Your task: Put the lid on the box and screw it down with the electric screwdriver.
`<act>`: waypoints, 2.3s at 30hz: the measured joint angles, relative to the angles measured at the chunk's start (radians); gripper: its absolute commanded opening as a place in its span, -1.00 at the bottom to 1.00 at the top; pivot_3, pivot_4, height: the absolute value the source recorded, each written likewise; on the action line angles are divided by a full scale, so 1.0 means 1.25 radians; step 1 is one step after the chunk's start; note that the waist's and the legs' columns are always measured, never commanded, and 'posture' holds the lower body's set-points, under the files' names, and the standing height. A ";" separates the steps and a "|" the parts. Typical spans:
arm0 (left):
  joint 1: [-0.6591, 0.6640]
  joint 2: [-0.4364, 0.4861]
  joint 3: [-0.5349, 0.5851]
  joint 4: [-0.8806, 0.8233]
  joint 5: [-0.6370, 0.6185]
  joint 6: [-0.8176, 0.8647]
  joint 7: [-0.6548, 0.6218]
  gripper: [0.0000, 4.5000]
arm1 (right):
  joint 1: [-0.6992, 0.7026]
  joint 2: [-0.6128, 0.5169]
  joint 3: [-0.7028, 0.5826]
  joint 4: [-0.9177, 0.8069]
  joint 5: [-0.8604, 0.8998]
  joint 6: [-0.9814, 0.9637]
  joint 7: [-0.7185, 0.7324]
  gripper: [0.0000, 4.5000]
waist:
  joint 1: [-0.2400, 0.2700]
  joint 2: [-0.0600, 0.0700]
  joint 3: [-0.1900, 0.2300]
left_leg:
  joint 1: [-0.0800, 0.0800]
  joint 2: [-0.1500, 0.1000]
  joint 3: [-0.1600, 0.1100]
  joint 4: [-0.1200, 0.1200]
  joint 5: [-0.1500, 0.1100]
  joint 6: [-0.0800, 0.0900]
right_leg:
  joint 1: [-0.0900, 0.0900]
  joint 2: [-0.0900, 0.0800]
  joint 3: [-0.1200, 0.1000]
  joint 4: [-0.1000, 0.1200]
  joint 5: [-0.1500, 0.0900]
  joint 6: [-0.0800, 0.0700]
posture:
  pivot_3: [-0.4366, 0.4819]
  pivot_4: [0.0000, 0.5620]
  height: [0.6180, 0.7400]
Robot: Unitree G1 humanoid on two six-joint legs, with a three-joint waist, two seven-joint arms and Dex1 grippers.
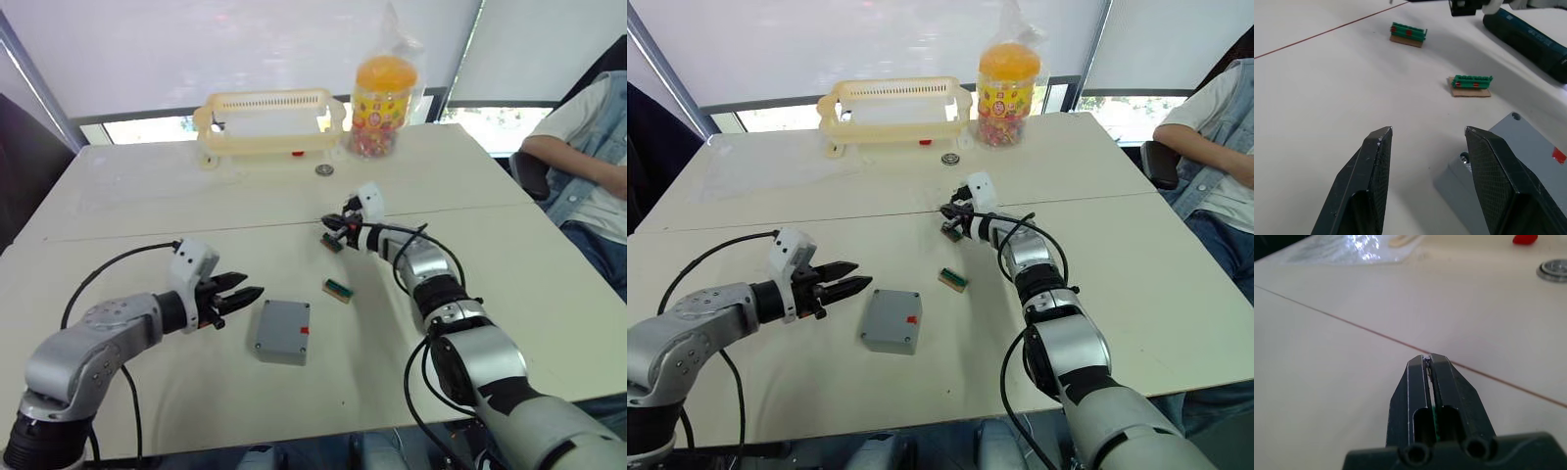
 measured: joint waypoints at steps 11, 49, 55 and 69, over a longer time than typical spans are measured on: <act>-0.002 0.165 0.002 -0.039 -0.019 0.000 -0.137 0.07 | 0.395 -0.171 0.018 -0.842 0.212 0.345 0.155 -0.99 | 0.003 0.000 0.000 | -0.001 0.001 0.000 0.000 -0.002 0.003 | 0.000 0.000 0.000 0.000 0.000 0.000 | -0.05 -0.47 1.00; 0.033 0.248 -0.014 -0.071 -0.030 -0.038 -0.264 0.07 | 0.543 -0.207 0.201 -0.980 0.194 0.301 0.104 -0.99 | 0.008 0.000 0.000 | 0.001 0.001 0.000 0.000 -0.002 0.003 | 0.001 0.001 -0.001 0.000 0.000 -0.002 | -0.05 -0.47 1.00; 0.033 0.236 -0.014 -0.071 -0.022 -0.047 -0.260 0.07 | 0.550 -0.207 0.205 -0.954 0.184 0.287 0.105 -0.99 | 0.008 0.000 0.000 | 0.001 0.001 0.000 0.000 -0.002 0.003 | 0.001 0.001 -0.001 0.000 0.000 -0.002 | -0.05 -0.47 1.00; 0.029 0.231 -0.019 -0.071 -0.021 -0.047 -0.255 0.07 | 0.545 -0.193 0.209 -0.922 0.161 0.270 0.105 -0.57 | 0.008 0.000 0.000 | 0.001 0.001 0.000 0.000 -0.002 0.003 | 0.001 0.001 -0.001 0.000 0.000 -0.002 | -0.05 -0.47 1.00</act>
